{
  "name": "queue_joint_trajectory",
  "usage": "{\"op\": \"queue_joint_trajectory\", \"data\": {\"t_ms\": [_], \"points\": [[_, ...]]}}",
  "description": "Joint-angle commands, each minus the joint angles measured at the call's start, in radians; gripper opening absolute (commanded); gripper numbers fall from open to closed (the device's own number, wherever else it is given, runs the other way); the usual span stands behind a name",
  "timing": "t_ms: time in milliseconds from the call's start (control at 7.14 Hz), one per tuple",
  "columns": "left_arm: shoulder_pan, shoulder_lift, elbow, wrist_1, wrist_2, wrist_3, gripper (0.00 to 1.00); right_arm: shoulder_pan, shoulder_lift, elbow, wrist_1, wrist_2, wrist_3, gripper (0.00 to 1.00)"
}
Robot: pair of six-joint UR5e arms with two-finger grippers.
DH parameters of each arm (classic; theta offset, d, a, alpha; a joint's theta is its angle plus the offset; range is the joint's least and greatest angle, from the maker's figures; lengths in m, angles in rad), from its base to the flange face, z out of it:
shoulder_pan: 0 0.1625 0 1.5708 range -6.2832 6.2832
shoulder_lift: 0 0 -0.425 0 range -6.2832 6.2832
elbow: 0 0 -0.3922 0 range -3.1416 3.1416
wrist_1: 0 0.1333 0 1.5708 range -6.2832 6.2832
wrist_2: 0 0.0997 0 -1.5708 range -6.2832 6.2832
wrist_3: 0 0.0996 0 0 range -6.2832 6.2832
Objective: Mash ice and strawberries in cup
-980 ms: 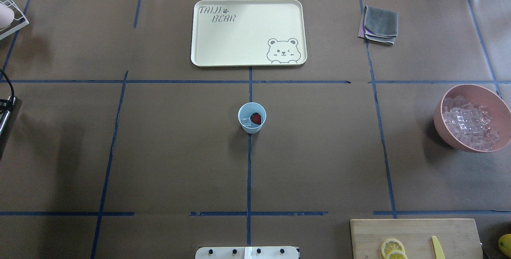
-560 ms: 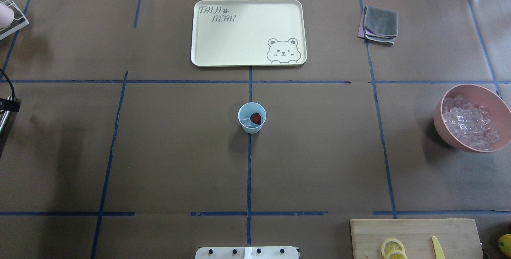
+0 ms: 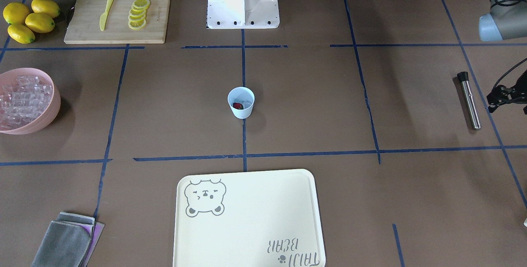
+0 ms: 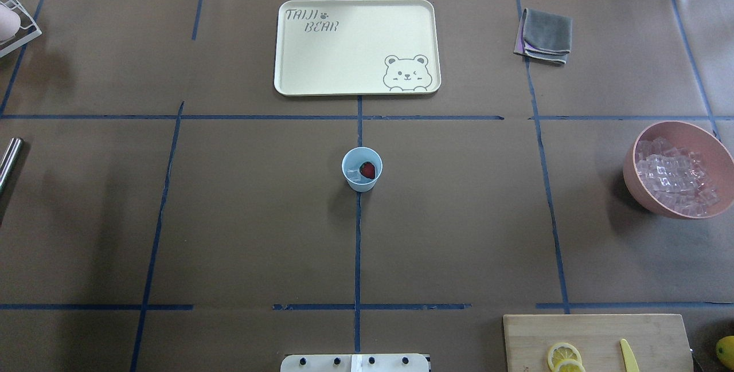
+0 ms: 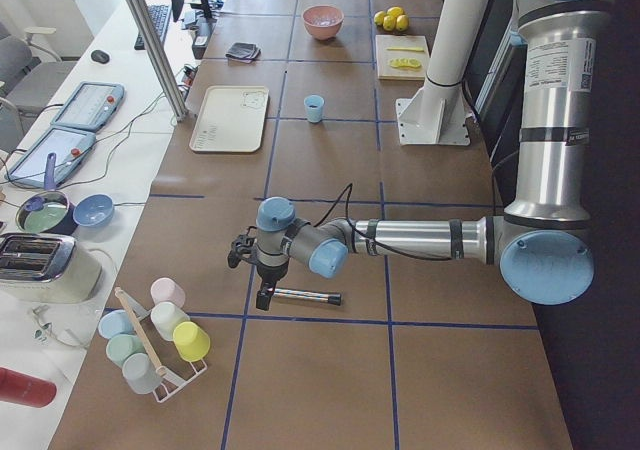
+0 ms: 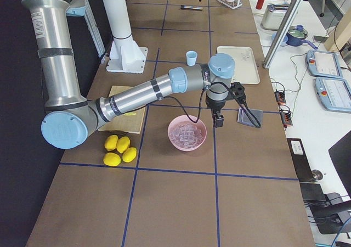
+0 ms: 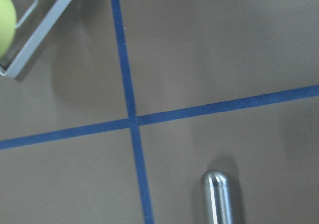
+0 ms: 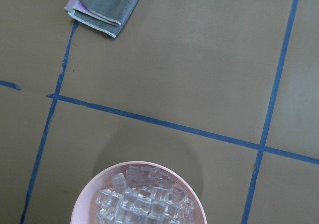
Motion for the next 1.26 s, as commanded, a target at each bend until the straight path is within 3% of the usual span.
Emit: {"op": "queue_joint_trajectory", "data": {"t_ms": [0, 280, 1120], "points": [[-0.159, -0.017, -0.001, 0.161, -0.211, 0.229, 1.00, 0.000, -0.002, 0.004, -0.001, 0.001, 0.001, 1.00], [-0.225, -0.016, -0.004, 0.303, -0.274, 0.263, 1.00, 0.000, -0.013, 0.001, -0.003, 0.000, 0.002, 1.00], [-0.299, -0.006, -0.027, 0.389, -0.264, 0.254, 1.00, 0.104, -0.074, -0.080, -0.004, 0.029, -0.021, 1.00]]}}
